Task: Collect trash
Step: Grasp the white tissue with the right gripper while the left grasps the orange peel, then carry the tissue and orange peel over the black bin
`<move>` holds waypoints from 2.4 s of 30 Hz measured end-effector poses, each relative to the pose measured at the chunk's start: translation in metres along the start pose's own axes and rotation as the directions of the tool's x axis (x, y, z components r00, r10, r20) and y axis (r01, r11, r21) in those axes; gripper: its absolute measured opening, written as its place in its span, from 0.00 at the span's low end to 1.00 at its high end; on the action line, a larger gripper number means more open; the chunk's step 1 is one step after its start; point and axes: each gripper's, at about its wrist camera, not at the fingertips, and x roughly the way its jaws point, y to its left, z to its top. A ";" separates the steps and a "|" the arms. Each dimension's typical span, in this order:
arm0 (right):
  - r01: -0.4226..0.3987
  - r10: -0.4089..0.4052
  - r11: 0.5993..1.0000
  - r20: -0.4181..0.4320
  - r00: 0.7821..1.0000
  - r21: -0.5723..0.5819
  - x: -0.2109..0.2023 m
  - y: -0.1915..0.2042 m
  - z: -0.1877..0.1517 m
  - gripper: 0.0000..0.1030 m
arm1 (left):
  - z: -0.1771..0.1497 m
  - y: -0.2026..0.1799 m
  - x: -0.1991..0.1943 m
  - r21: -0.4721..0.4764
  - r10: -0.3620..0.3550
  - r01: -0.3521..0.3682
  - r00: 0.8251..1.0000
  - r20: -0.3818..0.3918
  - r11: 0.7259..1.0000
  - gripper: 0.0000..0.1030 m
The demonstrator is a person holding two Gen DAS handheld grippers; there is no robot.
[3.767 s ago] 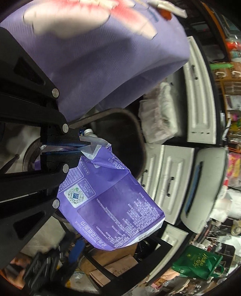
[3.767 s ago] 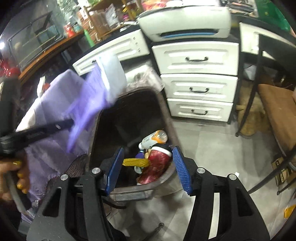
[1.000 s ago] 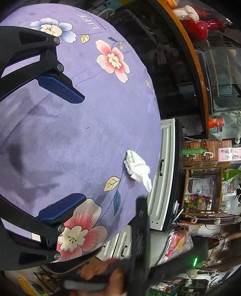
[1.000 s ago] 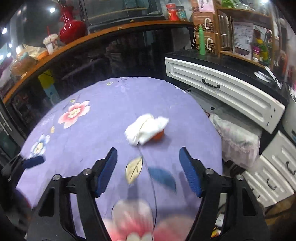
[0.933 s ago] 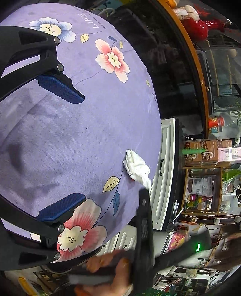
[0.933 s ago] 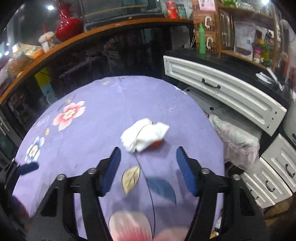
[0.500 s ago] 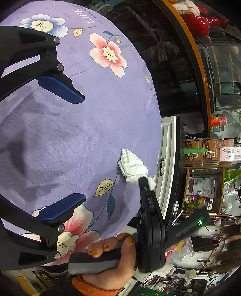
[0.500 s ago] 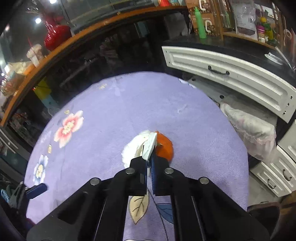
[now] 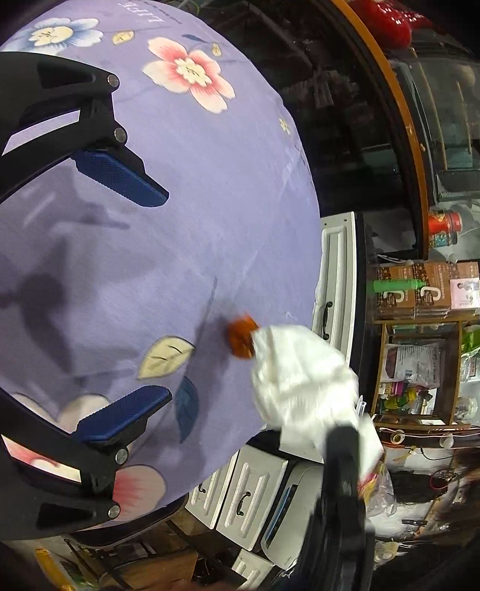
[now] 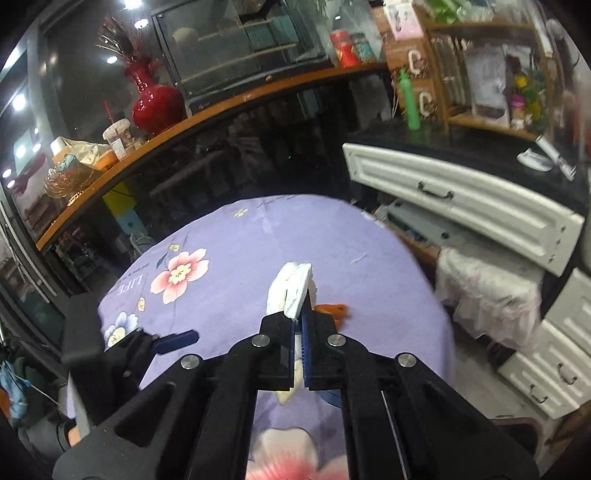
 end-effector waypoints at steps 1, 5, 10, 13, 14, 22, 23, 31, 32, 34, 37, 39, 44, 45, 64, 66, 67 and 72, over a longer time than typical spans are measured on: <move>0.006 -0.006 1.000 0.002 1.000 0.001 -0.005 -0.004 -0.002 0.03 | 0.003 -0.003 0.004 0.003 -0.005 0.005 1.000 -0.003 1.000 0.93; 0.035 -0.035 0.999 0.018 0.999 -0.006 -0.027 -0.017 -0.013 0.03 | 0.020 -0.013 0.026 0.002 0.005 -0.005 1.000 -0.025 1.000 0.93; 0.064 -0.064 0.998 0.032 0.997 -0.001 -0.053 -0.037 -0.029 0.03 | 0.038 -0.008 0.051 -0.026 0.044 -0.046 0.998 -0.048 0.999 0.93; 0.071 -0.071 0.997 0.039 0.997 0.006 -0.065 -0.047 -0.038 0.03 | 0.046 -0.005 0.063 -0.053 0.036 -0.039 0.997 -0.067 0.998 0.92; 0.076 -0.077 0.997 0.039 0.996 0.006 -0.068 -0.049 -0.041 0.03 | 0.049 -0.006 0.069 -0.052 0.036 -0.040 0.996 -0.077 0.998 0.92; 0.081 -0.083 0.996 0.036 0.996 0.037 -0.084 -0.064 -0.064 0.03 | 0.061 -0.012 0.101 -0.018 0.061 -0.064 0.990 -0.130 0.998 0.69; 0.080 -0.082 0.996 0.036 0.996 0.041 -0.086 -0.065 -0.067 0.03 | 0.062 -0.009 0.103 -0.039 0.059 -0.065 0.990 -0.131 0.997 0.64; 0.091 -0.093 0.995 0.046 0.995 0.045 -0.092 -0.069 -0.079 0.03 | 0.066 -0.016 0.101 -0.024 0.085 -0.088 0.990 -0.112 0.996 0.48; 0.090 -0.092 0.995 0.049 0.995 0.048 -0.093 -0.069 -0.080 0.03 | 0.065 -0.017 0.099 -0.026 0.081 -0.084 0.991 -0.107 0.996 0.46; 0.088 -0.090 0.995 0.051 0.995 0.054 -0.094 -0.069 -0.082 0.03 | 0.065 -0.018 0.097 -0.021 0.079 -0.081 0.992 -0.095 0.996 0.43; 0.093 -0.097 0.994 0.056 0.994 0.061 -0.097 -0.070 -0.088 0.03 | 0.064 -0.024 0.088 0.014 0.096 -0.095 0.994 -0.056 0.995 0.31; 0.088 -0.093 0.994 0.058 0.994 0.070 -0.099 -0.070 -0.091 0.03 | 0.062 -0.026 0.083 0.015 0.076 -0.075 0.996 -0.053 0.997 0.29; 0.082 -0.088 0.992 0.061 0.994 0.093 -0.104 -0.070 -0.100 0.03 | 0.052 -0.031 0.067 0.013 0.064 -0.064 0.998 -0.019 0.998 0.28; 0.081 -0.087 0.992 0.062 0.994 0.095 -0.104 -0.069 -0.102 0.03 | 0.050 -0.031 0.063 0.008 0.055 -0.055 0.998 -0.016 0.998 0.27; 0.116 -0.124 0.988 0.075 0.989 0.104 -0.151 -0.053 -0.163 0.03 | -0.014 -0.039 -0.070 -0.052 -0.134 0.143 0.980 0.146 0.988 0.26; 0.133 -0.141 0.985 0.069 0.988 0.108 -0.156 -0.054 -0.173 0.03 | -0.021 -0.048 -0.081 -0.037 -0.152 0.160 0.976 0.156 0.986 0.26; 0.142 -0.150 0.983 0.065 0.987 0.115 -0.160 -0.057 -0.180 0.03 | -0.023 -0.050 -0.084 -0.034 -0.161 0.168 0.974 0.158 0.985 0.26; 0.206 -0.213 0.968 0.037 0.976 0.144 -0.176 -0.076 -0.210 0.03 | -0.034 -0.083 -0.103 0.005 -0.230 0.233 0.957 0.176 0.973 0.26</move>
